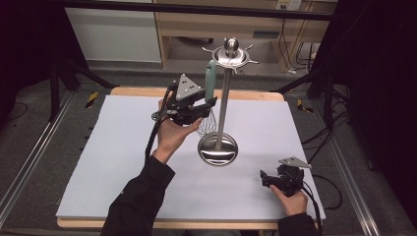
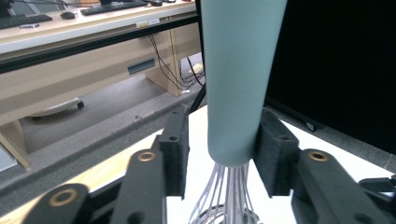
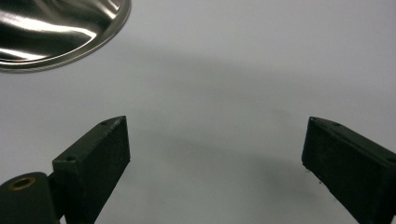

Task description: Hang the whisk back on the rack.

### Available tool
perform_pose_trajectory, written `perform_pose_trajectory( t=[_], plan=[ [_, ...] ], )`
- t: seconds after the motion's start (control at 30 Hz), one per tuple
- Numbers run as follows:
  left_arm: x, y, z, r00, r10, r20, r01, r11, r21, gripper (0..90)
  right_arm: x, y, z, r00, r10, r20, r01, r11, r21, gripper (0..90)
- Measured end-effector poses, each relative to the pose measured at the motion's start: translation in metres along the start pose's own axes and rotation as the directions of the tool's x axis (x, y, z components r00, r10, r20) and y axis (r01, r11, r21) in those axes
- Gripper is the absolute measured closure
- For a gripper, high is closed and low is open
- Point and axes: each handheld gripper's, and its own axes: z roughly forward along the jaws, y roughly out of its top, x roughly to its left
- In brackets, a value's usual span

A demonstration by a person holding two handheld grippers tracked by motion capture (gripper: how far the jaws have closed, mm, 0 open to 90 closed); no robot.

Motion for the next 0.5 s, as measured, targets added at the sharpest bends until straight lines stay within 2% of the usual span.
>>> perform_pose_trajectory(
  t=[0.23, 0.33, 0.4, 0.5],
  plan=[
    [0.001, -0.003, -0.007, 1.0000, 0.001, 0.000, -0.001, 1.0000, -0.006, 48.7, 0.000, 0.000, 0.000, 1.0000, -0.003, 0.001, 0.003, 1.000, 0.000, 8.3],
    [0.003, -0.006, -0.012, 0.9993, -0.033, 0.016, 0.033, 0.9990, -0.029, 45.9, 0.001, 0.000, 0.000, 1.0000, 0.001, 0.001, -0.001, 1.000, 0.002, 8.3],
    [0.005, -0.009, -0.015, 0.9990, -0.039, 0.023, 0.039, 0.9988, -0.028, 45.0, 0.000, 0.000, 0.000, 1.0000, -0.002, 0.002, 0.002, 1.000, 0.003, 8.3],
    [0.007, -0.015, -0.019, 0.9992, -0.037, 0.014, 0.037, 0.9991, -0.018, 44.4, 0.000, 0.000, 0.000, 1.0000, -0.001, 0.000, 0.001, 1.000, 0.001, 8.3]
  ],
)
